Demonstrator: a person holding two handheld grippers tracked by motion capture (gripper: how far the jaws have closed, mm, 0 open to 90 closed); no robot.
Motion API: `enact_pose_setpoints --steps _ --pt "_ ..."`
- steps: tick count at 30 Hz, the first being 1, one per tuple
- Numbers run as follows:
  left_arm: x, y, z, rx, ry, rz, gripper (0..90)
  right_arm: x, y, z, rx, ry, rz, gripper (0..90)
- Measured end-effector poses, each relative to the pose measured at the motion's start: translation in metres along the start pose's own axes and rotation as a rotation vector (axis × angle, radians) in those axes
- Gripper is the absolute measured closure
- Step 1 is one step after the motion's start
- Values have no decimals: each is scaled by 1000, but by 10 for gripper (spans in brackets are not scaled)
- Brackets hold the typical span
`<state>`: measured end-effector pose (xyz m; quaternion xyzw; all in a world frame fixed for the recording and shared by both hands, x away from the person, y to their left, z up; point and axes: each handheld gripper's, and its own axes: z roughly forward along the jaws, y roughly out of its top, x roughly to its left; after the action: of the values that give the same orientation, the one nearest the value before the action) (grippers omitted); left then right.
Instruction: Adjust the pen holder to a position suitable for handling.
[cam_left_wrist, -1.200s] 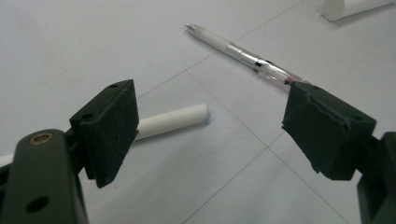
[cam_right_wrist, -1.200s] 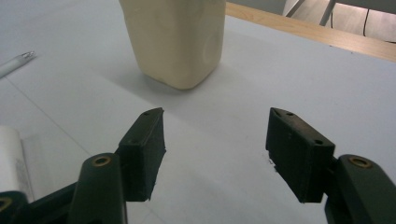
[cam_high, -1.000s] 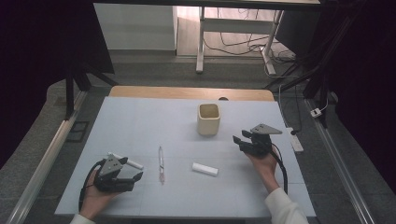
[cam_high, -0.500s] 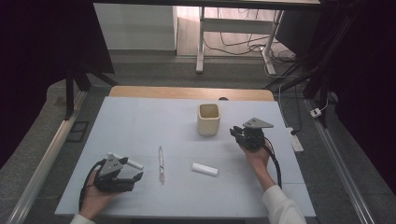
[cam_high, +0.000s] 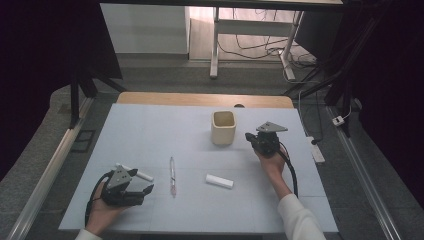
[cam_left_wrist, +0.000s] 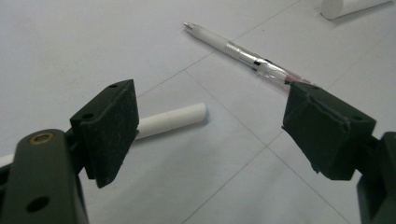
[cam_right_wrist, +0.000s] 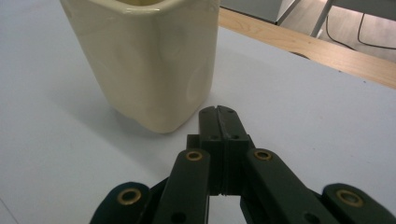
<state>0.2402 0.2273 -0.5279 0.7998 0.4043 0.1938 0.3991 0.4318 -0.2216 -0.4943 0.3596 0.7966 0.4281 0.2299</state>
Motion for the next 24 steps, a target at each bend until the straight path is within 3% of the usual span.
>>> enact_pose_setpoints --steps 13,24 --pt "-1 0 1 2 0 3 184 3 8 24 0 9 2 890" --pt "-1 -1 1 2 2 4 184 2 8 42 17 9 34 881"
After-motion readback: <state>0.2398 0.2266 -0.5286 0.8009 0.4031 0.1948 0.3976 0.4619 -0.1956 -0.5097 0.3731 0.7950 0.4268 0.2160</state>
